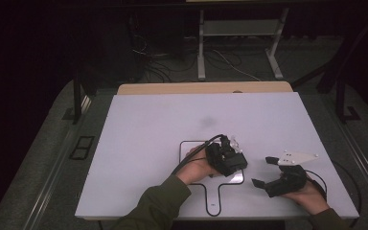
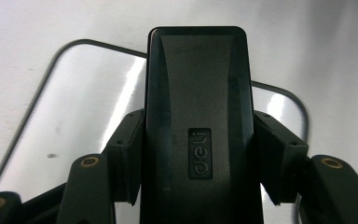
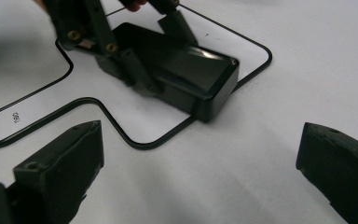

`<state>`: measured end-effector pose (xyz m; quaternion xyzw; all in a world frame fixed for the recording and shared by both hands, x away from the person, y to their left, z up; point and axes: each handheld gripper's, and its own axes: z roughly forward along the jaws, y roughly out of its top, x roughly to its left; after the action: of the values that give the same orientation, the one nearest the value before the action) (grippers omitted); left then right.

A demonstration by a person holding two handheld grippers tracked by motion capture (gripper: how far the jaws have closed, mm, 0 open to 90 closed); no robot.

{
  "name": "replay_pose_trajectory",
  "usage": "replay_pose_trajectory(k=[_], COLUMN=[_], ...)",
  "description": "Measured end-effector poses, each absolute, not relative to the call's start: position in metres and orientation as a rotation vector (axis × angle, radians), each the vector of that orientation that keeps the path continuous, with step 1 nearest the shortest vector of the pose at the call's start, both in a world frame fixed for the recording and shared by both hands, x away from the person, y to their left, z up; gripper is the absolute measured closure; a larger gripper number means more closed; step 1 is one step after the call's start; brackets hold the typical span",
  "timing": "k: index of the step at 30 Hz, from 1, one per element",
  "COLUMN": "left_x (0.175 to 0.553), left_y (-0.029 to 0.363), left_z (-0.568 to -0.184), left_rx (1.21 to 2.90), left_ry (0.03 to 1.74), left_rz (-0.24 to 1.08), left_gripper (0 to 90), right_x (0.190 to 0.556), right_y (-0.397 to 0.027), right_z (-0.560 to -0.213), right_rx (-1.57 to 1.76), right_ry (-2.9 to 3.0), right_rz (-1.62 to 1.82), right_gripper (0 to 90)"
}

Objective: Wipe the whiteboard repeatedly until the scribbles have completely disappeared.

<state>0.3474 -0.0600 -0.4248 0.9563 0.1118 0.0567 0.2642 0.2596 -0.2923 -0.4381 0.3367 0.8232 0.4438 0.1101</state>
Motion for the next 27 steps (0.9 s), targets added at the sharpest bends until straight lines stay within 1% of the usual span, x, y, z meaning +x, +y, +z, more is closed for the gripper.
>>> replay_pose_trajectory(k=[8, 10, 12, 14, 18, 24, 27], left_x=[0.386, 0.392, 0.401, 0.404, 0.401, 0.384, 0.372], left_y=[-0.054, -0.052, -0.049, -0.047, -0.049, -0.050, -0.052], left_z=[-0.425, -0.426, -0.425, -0.424, -0.424, -0.424, -0.425], left_rx=[2.577, 2.558, 2.567, 2.565, 2.574, 2.572, 2.567], left_ry=[0.430, 0.492, 0.495, 0.516, 0.501, 0.449, 0.414], left_rz=[0.218, 0.238, 0.274, 0.261, 0.264, 0.194, 0.181], left_gripper=[39.8, 39.8, 39.8, 39.7, 39.7, 39.7, 39.6], right_x=[0.260, 0.260, 0.260, 0.260, 0.260, 0.260, 0.260], right_y=[-0.294, -0.294, -0.294, -0.294, -0.294, -0.294, -0.293], right_z=[-0.438, -0.438, -0.438, -0.438, -0.438, -0.438, -0.438], right_rx=[0.986, 0.985, 0.984, 0.984, 0.985, 0.986, 0.987], right_ry=[2.417, 2.417, 2.418, 2.417, 2.418, 2.417, 2.418], right_rz=[1.308, 1.309, 1.308, 1.309, 1.309, 1.309, 1.308], right_gripper=[0.0, 0.0, 0.0, 0.0, 0.0, 0.0, 0.0])
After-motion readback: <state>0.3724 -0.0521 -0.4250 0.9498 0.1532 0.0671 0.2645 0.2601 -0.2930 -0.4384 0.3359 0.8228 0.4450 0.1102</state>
